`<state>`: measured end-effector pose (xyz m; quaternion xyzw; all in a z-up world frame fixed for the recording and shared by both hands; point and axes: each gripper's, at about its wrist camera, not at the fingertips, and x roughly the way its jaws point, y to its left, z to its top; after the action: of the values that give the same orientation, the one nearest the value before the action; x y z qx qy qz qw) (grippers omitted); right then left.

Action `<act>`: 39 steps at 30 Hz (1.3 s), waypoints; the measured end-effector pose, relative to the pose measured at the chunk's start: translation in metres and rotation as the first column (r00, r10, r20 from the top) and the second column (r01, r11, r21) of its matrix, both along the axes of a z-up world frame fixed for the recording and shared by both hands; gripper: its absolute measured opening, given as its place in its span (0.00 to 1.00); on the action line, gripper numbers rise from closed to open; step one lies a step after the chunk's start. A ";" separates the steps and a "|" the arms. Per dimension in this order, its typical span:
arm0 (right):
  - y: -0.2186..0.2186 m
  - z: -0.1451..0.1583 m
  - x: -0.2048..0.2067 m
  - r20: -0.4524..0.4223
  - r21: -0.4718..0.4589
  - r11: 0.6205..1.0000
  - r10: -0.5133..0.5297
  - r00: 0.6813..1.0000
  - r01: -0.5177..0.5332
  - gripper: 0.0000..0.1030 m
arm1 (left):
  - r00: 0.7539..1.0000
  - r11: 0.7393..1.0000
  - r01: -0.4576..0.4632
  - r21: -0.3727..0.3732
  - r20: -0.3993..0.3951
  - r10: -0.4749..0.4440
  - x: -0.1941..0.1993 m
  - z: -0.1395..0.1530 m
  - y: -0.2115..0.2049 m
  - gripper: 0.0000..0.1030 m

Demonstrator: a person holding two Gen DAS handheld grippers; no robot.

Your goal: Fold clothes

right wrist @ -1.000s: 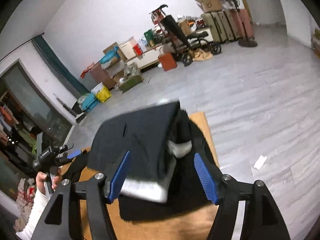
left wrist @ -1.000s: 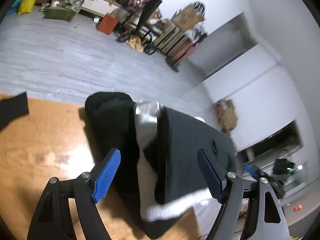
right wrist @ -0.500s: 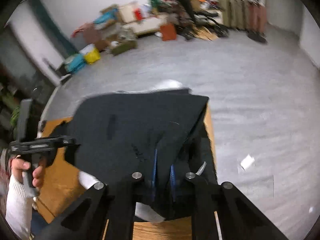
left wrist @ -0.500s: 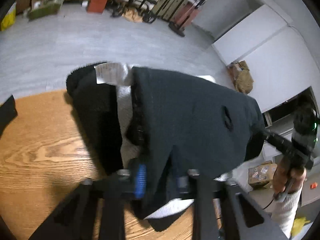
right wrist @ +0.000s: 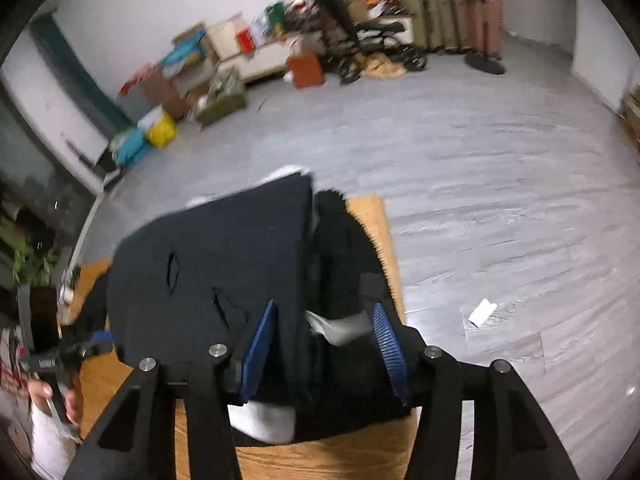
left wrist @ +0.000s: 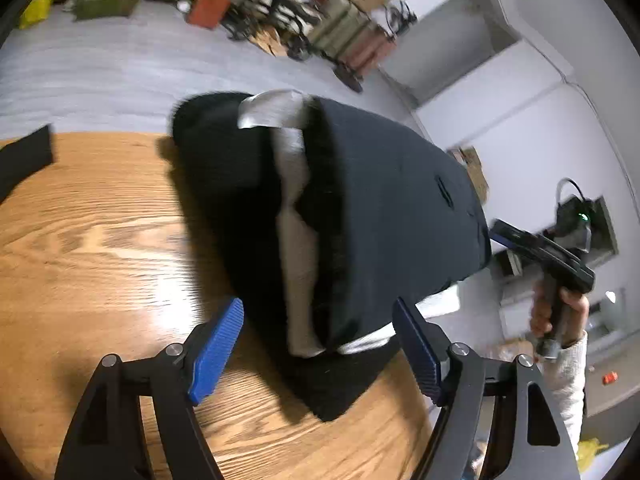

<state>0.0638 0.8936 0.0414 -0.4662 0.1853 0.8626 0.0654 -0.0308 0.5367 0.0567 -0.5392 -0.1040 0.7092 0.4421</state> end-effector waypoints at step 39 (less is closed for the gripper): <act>-0.046 0.017 0.027 -0.123 0.105 0.987 -0.105 0.987 0.118 0.60 | 0.970 0.980 -0.191 -0.050 -0.166 0.180 0.006 0.015 0.016 0.64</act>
<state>0.0910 0.8475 0.0583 -0.3995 0.1658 0.8924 0.1288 -0.0250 0.5531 0.0717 -0.4825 -0.0948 0.7915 0.3629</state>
